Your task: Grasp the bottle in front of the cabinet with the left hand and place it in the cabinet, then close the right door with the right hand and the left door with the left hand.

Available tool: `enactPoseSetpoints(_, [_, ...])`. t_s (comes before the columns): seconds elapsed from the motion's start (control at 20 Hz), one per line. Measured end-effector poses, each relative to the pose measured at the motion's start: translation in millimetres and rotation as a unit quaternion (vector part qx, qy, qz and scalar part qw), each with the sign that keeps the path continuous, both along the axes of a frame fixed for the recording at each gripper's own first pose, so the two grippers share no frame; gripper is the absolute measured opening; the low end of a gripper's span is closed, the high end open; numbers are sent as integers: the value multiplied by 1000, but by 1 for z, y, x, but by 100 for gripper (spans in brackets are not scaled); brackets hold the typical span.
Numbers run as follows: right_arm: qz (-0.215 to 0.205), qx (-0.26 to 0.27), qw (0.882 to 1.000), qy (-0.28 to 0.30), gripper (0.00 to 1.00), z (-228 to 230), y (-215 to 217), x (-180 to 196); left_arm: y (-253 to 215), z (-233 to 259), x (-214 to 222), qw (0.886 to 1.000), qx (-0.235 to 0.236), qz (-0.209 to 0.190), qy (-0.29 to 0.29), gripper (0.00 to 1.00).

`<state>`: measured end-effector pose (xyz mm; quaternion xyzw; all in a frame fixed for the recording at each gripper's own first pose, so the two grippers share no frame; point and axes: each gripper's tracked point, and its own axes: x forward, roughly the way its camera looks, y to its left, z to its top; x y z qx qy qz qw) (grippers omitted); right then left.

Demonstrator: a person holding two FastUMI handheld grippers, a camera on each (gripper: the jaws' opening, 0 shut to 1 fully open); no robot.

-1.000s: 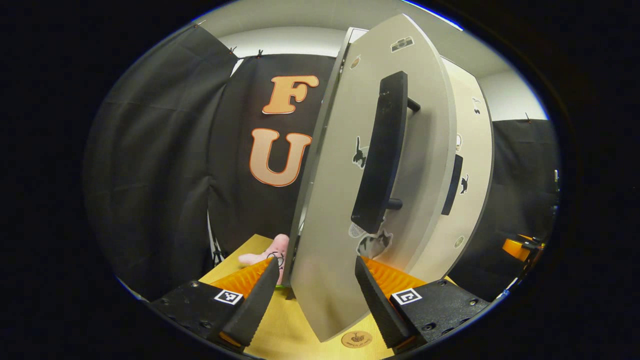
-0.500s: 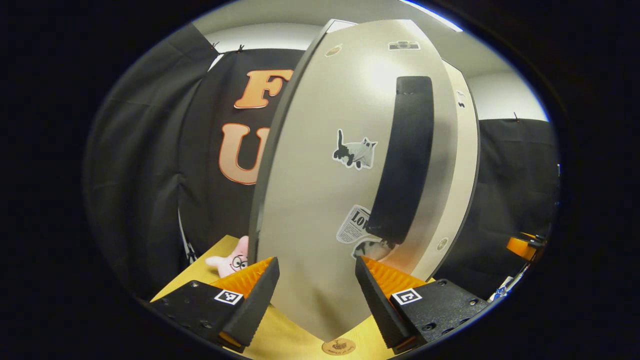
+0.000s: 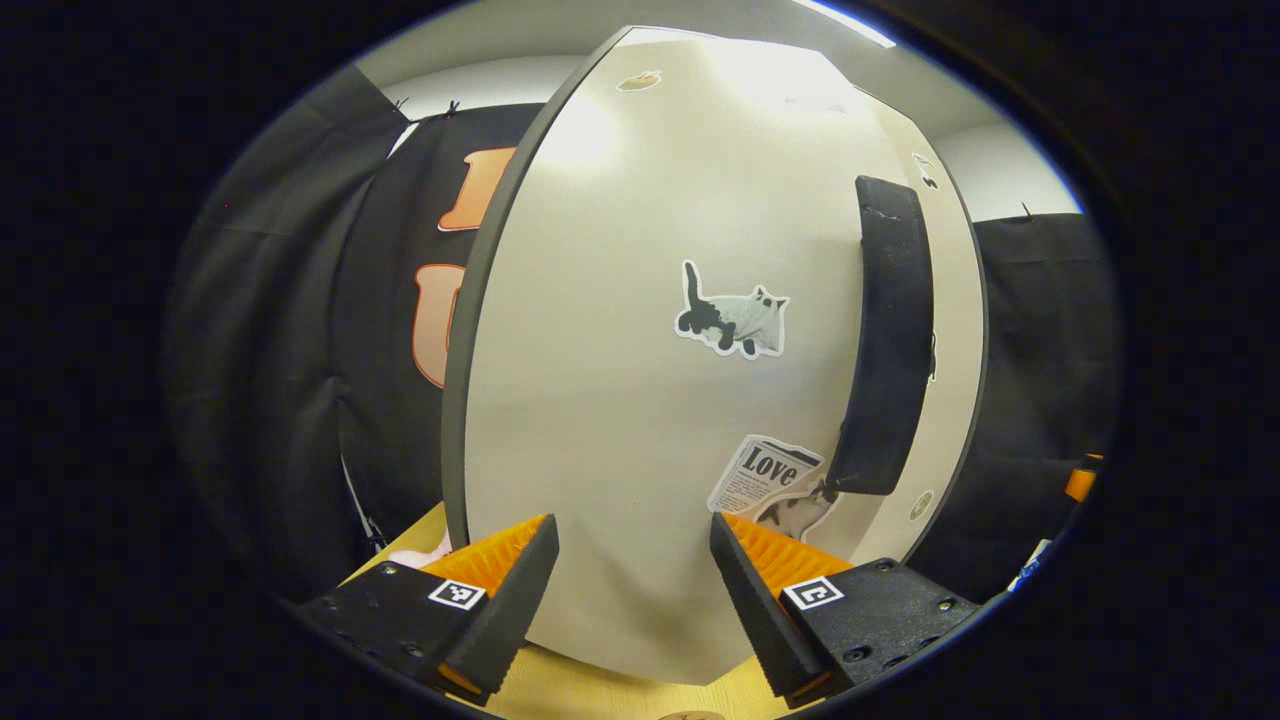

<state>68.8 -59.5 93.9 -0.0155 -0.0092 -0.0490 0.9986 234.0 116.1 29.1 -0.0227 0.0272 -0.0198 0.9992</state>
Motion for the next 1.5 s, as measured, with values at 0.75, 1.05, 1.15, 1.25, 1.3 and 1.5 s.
enactPoseSetpoints(0.75, [-11,-1,1000,-4,94,5,-23,1,1,-18,26,999,-6,4,37,93])
enactPoseSetpoints(1.05, [-9,6,1000,-5,94,5,-30,3,-5,-11,24,999,10,8,39,93])
enactPoseSetpoints(1.15, [-7,7,1000,-7,94,6,-31,2,-7,-3,20,999,9,8,36,93])
enactPoseSetpoints(1.25, [-4,9,1000,-10,94,9,-32,1,-10,4,13,999,11,6,33,93])
enactPoseSetpoints(1.3, [-2,10,1000,-12,94,10,-31,1,-12,6,10,999,16,5,32,93])
enactPoseSetpoints(1.5, [6,9,1000,-15,94,13,-27,-1,-11,22,-19,999,38,7,26,93])
